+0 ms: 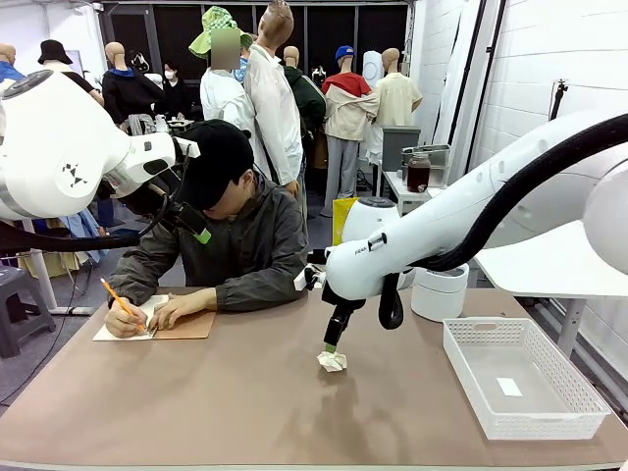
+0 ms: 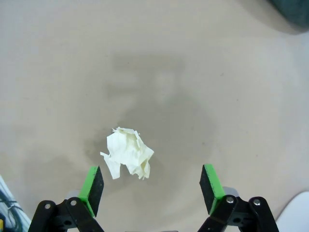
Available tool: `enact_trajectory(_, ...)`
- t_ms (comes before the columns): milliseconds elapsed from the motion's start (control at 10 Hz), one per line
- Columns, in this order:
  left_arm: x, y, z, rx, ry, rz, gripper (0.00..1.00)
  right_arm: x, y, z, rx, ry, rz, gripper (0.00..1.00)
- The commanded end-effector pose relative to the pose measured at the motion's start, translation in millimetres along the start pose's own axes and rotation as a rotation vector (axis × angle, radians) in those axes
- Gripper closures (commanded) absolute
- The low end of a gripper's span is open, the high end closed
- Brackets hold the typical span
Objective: Sort the paper based on its condition.
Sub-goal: If a person hands you a paper, place it in the Organizing basket , and if it's crumpled, put it in the Trash can.
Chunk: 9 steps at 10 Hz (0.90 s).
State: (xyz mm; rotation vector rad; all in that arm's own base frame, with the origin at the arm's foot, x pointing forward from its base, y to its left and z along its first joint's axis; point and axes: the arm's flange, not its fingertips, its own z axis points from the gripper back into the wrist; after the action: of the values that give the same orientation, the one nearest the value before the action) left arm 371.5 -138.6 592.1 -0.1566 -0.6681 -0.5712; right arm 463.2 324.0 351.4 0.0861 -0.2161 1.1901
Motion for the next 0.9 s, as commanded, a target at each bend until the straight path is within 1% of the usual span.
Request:
enact_trajectory(0,1,1,1,0.000,-0.003,0.002,0.00,7,-8,-8,0.024,0.045,0.041,0.00)
enact_trajectory(400,1,1,1,0.000,-0.003,0.002,0.00,10,-3,-27,0.068,0.075,0.057,0.00)
enact_trajectory(800,1,1,1,0.000,-0.003,0.002,0.00,12,-2,-37,0.072,0.104,0.065,0.00)
